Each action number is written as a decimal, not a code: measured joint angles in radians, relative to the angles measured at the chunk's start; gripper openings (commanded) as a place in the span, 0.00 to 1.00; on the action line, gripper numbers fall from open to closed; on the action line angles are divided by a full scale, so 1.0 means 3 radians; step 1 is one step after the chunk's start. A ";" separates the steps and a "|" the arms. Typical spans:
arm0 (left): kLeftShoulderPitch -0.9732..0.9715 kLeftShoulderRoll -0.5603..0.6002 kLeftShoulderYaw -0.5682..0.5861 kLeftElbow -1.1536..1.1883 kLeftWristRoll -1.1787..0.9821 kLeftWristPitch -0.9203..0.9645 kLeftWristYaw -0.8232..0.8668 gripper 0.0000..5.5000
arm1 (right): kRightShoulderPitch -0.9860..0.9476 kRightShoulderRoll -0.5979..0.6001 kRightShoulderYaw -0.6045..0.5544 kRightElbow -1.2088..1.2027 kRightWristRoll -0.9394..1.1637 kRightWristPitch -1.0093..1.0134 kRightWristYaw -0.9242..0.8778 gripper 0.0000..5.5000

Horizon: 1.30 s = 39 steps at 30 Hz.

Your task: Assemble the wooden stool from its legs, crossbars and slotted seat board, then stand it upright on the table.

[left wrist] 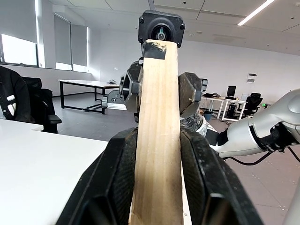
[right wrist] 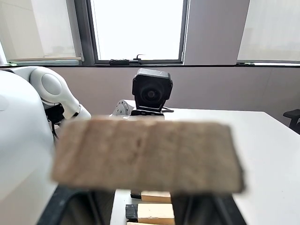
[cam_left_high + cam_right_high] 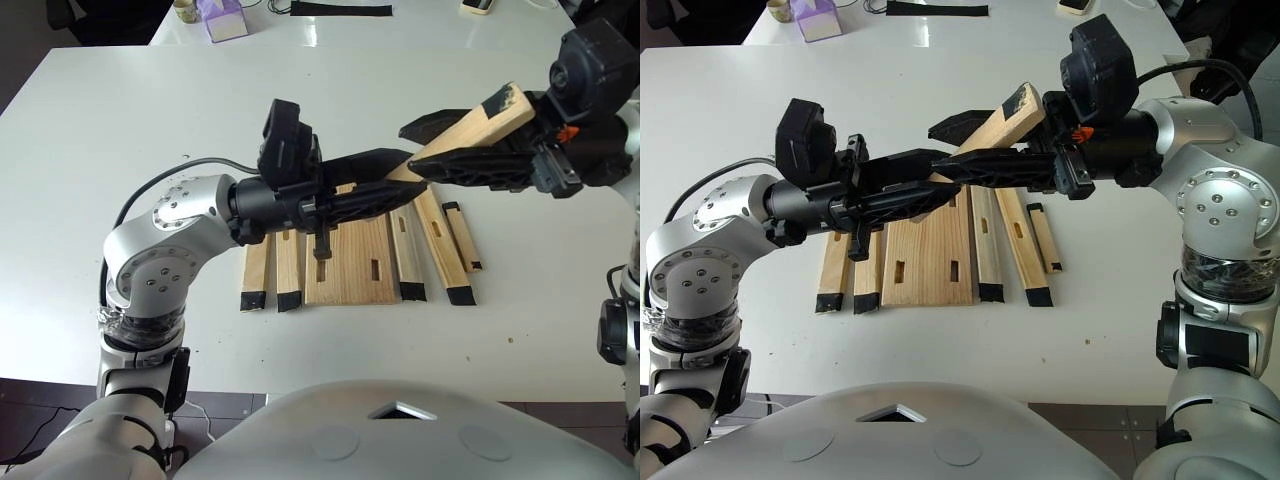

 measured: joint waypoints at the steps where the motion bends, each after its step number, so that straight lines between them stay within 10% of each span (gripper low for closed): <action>1: 0.0001 0.0000 -0.0005 0.0000 0.0018 0.0001 0.0000 0.24 | -0.0001 -0.0020 0.0022 0.0008 -0.0024 -0.0034 0.0018 0.24; 18: 0.0387 0.0339 -0.0694 0.0798 0.2013 -0.1136 -0.0458 0.74 | 0.0115 0.0035 0.0554 0.0346 -0.1467 -0.0803 -0.0019 0.24; 39: 0.0761 0.0253 -0.0598 0.1009 0.2371 -0.1315 -0.0367 0.75 | 0.0780 -0.0426 0.0498 0.1619 -0.2741 -0.2689 0.0605 0.24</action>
